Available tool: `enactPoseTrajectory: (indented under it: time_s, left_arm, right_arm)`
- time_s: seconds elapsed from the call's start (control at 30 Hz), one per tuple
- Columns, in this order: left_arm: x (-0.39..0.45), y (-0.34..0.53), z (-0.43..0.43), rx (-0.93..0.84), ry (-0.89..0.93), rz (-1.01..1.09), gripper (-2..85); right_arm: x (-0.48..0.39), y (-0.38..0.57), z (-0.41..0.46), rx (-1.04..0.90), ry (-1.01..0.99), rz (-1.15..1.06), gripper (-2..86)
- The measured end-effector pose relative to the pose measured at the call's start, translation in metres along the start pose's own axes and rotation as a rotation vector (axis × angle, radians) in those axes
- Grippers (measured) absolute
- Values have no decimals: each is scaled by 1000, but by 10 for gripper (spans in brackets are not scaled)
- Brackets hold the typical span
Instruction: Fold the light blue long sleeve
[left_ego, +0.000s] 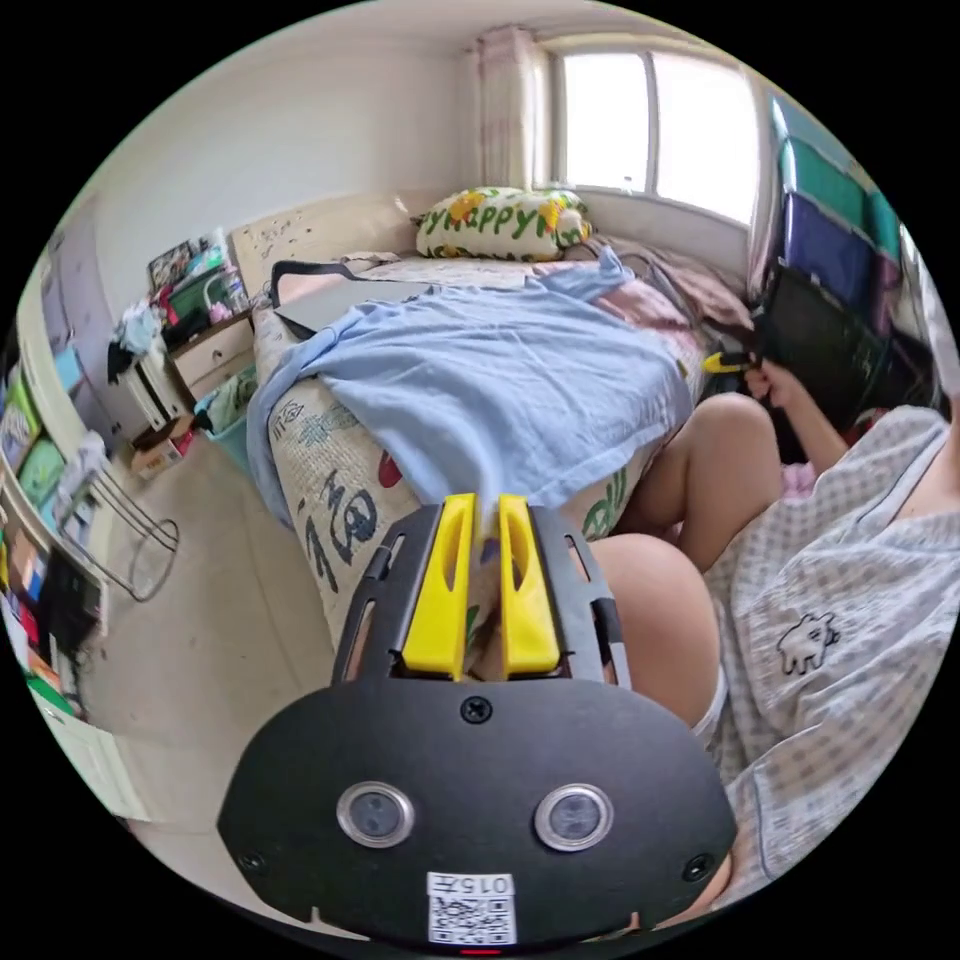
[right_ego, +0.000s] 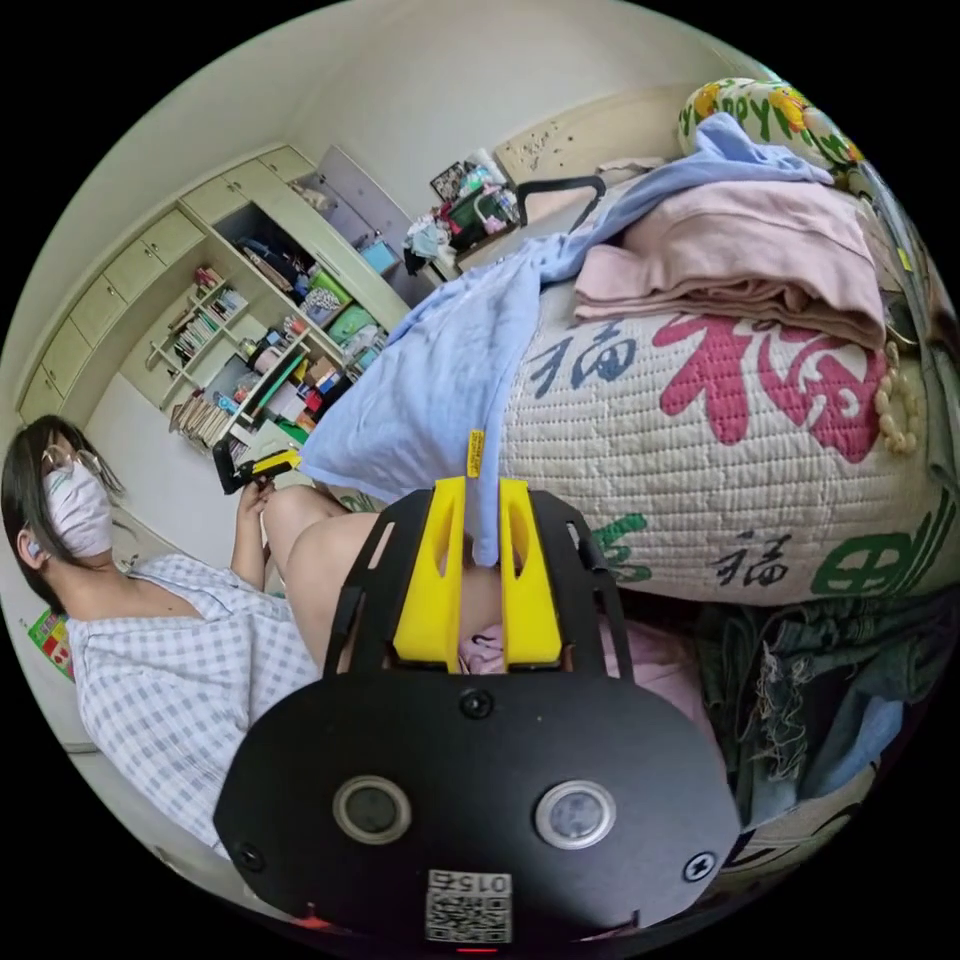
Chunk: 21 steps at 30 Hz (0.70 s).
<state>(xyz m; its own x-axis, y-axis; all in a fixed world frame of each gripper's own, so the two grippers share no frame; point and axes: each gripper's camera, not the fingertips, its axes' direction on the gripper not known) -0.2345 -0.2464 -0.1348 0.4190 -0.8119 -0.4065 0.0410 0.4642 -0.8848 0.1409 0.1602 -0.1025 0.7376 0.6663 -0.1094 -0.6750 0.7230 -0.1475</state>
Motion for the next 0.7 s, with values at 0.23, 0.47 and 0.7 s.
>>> enactPoseTrajectory:
  time_s: [0.23,0.47,0.7]
  left_arm:
    - [-28,-5,30,21,134,-118,73]
    - [-14,-13,28,-42,83,-86,0]
    - [35,-24,25,-274,-131,90,5]
  right_arm:
    - [-2,-13,65,-164,7,-34,97]
    - [5,-9,60,-109,-86,-11,43]
    - [-12,-17,83,-168,-38,-101,89]
